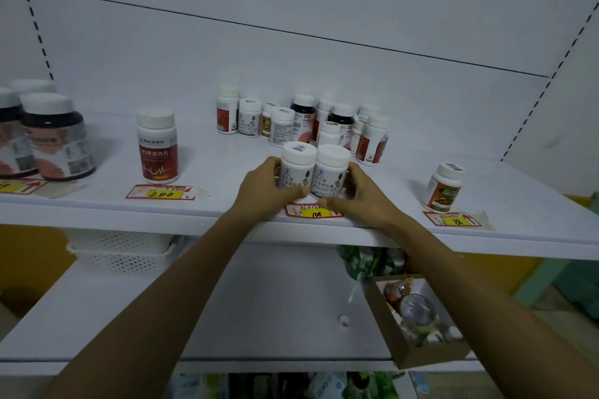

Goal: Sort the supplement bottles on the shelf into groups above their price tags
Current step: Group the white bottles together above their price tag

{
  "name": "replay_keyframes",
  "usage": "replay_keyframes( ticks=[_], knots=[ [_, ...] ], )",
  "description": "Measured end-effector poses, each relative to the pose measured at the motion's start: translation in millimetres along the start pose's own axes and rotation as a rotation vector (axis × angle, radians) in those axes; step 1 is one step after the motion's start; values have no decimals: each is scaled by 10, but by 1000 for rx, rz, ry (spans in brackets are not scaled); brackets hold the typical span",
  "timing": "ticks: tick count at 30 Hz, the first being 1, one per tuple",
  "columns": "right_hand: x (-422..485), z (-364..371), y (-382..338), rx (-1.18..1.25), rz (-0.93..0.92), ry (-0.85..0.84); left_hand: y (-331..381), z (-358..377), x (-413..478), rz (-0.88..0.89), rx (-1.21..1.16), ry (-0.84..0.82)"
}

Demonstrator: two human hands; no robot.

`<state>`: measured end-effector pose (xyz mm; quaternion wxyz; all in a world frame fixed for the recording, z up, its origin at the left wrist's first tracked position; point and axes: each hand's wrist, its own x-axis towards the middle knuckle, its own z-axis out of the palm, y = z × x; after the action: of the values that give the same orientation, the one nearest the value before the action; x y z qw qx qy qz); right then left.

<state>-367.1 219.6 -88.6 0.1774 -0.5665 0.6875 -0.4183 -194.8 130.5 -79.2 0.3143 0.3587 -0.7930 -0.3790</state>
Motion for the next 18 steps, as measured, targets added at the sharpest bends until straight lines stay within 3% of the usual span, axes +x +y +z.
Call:
replay_keyframes(
  ticks=[7, 12, 14, 18],
  knots=[
    [49, -232, -69, 177, 116, 35, -25, -107, 75, -64, -202, 29],
    [359, -459, -203, 93, 114, 319, -28, -105, 215, -82, -267, 106],
    [601, -536, -280, 2, 118, 365, -15, -129, 290, -55, -210, 151],
    [1080, -603, -426, -465, 84, 159, 134, -216, 457, 40, -158, 210]
  ],
)
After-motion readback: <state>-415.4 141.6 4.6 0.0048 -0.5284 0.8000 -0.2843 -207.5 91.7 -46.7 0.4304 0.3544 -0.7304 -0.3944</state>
